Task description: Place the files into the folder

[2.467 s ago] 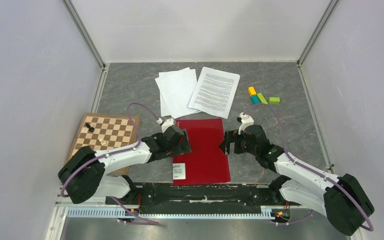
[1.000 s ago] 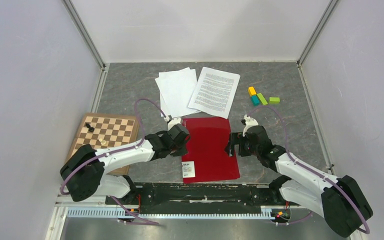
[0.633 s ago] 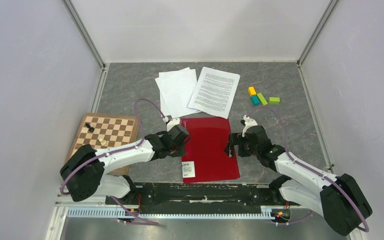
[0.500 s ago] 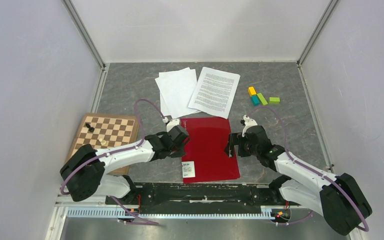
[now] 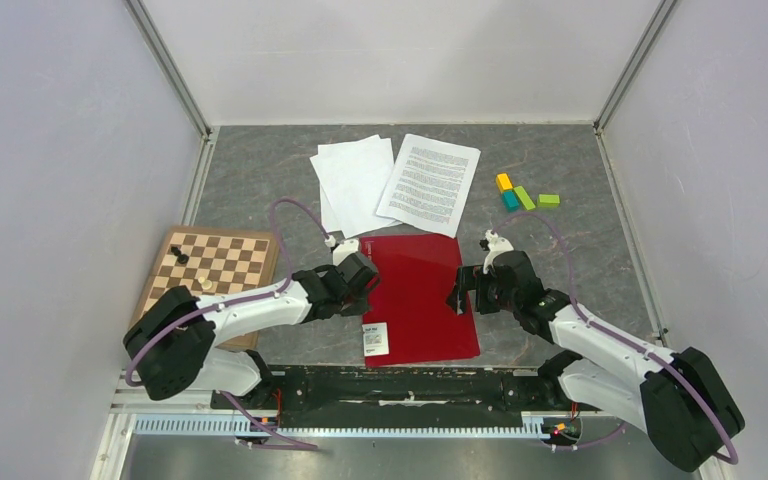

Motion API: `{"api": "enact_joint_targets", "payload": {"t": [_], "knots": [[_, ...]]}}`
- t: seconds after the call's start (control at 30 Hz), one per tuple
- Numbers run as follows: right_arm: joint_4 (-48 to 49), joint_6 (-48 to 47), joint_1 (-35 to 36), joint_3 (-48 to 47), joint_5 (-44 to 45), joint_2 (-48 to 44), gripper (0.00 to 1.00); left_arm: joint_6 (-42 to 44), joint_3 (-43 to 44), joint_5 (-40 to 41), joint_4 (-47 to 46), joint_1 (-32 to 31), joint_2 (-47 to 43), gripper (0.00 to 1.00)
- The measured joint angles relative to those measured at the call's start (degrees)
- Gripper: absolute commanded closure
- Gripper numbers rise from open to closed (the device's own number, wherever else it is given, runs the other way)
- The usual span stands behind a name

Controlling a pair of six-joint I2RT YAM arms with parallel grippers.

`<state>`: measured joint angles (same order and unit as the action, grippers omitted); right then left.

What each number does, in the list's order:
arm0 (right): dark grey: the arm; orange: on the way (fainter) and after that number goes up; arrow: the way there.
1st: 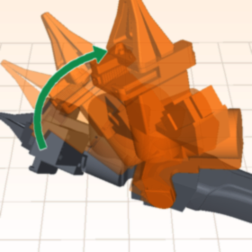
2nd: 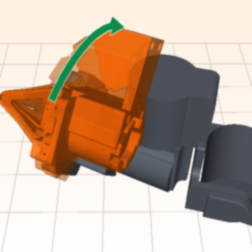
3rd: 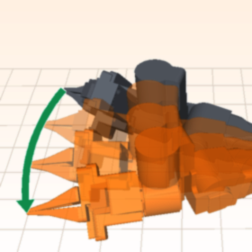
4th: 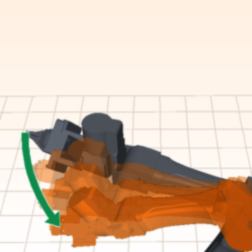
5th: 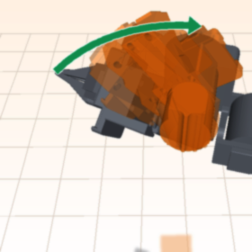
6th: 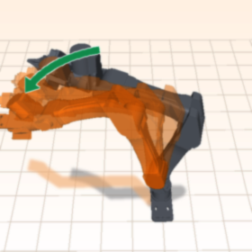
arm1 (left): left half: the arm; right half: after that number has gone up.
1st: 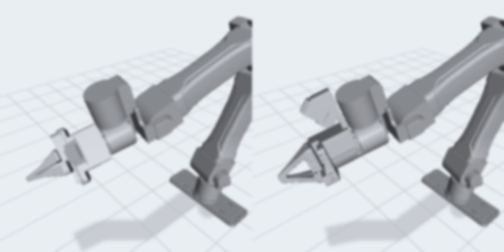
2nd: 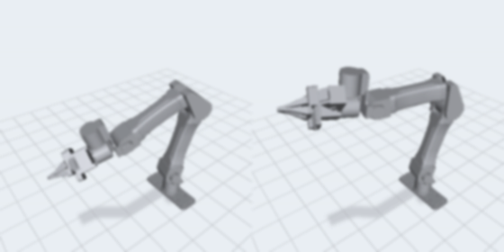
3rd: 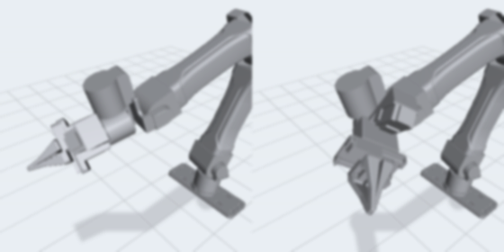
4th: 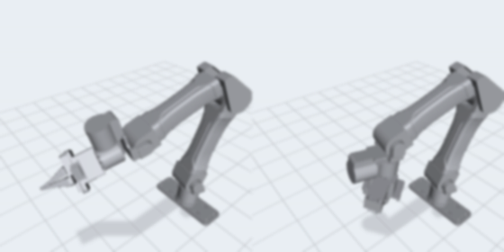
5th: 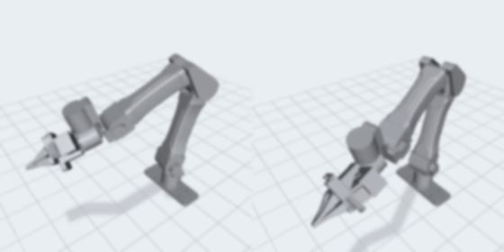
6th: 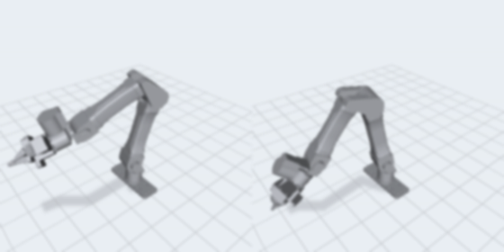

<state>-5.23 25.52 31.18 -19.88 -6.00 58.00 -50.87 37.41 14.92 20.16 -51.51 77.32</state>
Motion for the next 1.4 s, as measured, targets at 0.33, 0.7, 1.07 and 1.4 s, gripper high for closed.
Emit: {"api": "enact_joint_targets", "payload": {"t": [0.33, 0.7, 1.07, 1.4], "knots": [[0.3, 0.4, 1.4, 0.0, -1.4, -0.7, 0.02, -0.1, -0.2, 0.1, -2.3, 0.0, 1.0, 0.98], [5.4, 3.1, 1.4, 0.5, -6.5, 0.2, 0.02, -0.6, -0.5, 0.3, -4.9, 0.0, 1.6, 0.98], [7.9, 4.1, 1.6, 1.1, -7.4, 3.4, 0.02, -2.0, -1.3, 0.7, -7.0, 0.0, 1.3, 0.95], [8.4, 4.1, 1.6, 1.3, -6.5, 4.0, 0.02, -1.9, -1.4, 1.6, 0.5, 0.0, -2.1, 0.8]]}}
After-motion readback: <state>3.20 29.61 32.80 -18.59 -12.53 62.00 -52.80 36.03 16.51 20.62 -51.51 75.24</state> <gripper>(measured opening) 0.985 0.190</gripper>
